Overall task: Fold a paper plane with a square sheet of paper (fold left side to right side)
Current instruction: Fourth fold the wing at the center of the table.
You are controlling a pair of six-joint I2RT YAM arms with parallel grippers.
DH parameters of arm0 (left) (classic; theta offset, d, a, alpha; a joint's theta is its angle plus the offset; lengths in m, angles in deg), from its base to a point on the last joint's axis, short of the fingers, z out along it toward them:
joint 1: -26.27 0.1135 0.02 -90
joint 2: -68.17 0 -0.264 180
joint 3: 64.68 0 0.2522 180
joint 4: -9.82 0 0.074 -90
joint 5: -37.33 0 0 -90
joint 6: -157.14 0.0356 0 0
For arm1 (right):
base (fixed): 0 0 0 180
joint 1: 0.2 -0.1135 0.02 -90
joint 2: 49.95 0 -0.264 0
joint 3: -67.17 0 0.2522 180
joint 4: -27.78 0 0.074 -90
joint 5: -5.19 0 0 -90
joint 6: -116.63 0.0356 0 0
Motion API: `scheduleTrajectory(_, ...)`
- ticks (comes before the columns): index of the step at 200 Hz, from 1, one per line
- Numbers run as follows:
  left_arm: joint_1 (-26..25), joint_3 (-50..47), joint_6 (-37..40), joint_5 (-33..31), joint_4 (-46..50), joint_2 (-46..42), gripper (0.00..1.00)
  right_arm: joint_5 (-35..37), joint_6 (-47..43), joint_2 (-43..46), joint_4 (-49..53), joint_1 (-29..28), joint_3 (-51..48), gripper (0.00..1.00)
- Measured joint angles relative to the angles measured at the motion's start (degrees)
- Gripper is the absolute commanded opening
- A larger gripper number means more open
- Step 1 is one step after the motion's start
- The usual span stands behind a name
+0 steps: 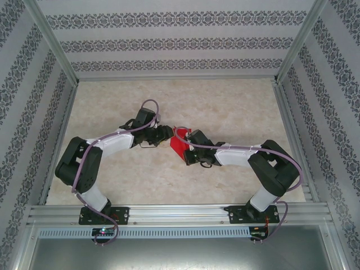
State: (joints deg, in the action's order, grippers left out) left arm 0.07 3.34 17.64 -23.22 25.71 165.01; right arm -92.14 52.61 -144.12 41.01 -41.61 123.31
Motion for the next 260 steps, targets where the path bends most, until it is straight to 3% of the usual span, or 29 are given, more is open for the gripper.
scheduleTrajectory(42, -3.2, 3.8, 0.0, 1.1, -0.1, 6.8, 0.40, -3.1, 1.3, 0.5, -2.9, 1.6, -2.1, 0.05)
scheduleTrajectory(164, -4.2, 8.7, 0.0, 0.5, -0.4, 13.5, 0.43, -6.8, 2.9, 0.5, -6.0, 3.1, -3.5, 0.07)
scheduleTrajectory(260, -4.2, 8.8, 0.0, 0.1, -0.3, 14.2, 0.43, -10.6, 4.3, 1.2, -6.3, 5.0, -3.5, 0.34)
